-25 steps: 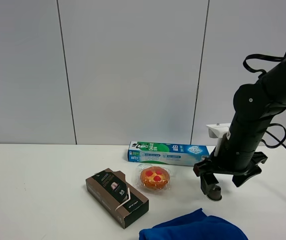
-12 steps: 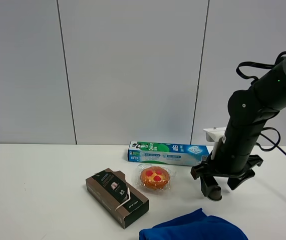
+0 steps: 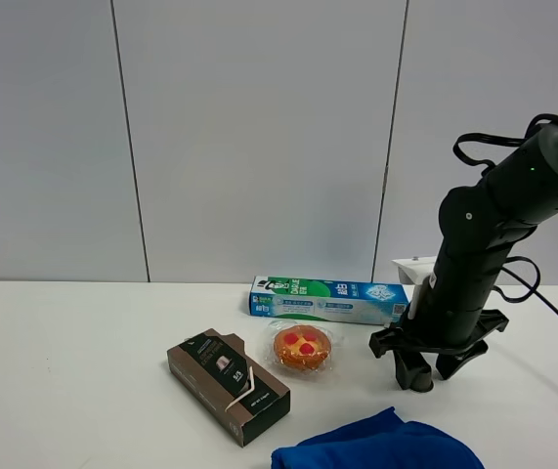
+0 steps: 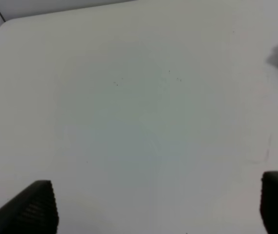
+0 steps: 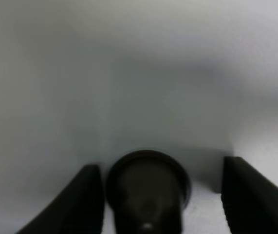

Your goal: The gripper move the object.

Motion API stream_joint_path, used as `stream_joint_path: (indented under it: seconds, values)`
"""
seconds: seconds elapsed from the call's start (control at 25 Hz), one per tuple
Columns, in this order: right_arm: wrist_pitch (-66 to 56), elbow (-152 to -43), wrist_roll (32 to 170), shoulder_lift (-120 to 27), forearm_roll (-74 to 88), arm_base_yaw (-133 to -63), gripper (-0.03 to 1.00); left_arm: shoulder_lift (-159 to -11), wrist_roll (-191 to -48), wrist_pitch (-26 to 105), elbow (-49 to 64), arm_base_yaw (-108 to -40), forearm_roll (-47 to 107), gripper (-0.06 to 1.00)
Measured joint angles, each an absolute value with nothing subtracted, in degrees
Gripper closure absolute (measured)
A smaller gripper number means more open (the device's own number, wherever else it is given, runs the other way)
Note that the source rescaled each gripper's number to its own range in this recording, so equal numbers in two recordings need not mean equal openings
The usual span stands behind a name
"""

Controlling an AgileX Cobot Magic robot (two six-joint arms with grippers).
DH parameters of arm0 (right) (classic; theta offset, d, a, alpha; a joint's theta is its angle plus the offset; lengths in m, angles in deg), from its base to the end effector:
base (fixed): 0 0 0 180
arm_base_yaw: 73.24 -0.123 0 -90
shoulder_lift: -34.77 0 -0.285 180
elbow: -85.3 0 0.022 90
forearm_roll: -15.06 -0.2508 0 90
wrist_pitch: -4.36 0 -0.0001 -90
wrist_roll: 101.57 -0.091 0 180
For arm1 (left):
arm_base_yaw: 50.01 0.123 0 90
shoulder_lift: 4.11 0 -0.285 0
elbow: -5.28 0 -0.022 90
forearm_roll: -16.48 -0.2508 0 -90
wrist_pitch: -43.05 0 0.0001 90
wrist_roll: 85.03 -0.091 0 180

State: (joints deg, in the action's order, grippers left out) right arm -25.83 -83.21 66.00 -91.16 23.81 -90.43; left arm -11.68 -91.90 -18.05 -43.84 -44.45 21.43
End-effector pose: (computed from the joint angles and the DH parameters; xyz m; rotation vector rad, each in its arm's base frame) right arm 0.3584 0.1036 0.0954 -0.3003 2.8940 -0.0476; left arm -0.0040 -0.0073 0.2744 0.0275 2.0527 0.0311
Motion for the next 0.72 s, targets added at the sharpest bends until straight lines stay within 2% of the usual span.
stream_joint_path:
  seconds: [0.24,0.28,0.72]
  values:
    - [-26.7,-83.7,66.0,-91.4,23.8,-90.4,0.87,-11.7,-91.9,-18.0,-43.8,-44.4,21.4,-0.06]
    - [-27.0,-83.7,66.0,-91.4,23.9,-90.4,0.95,-11.7,-91.9,-18.0,-43.8,-44.4,21.4,-0.06]
    - [-28.1,-83.9,66.8,-87.6,20.5,-90.4,0.97,-11.7,-91.9,-18.0,-43.8,-44.4,21.4,-0.06]
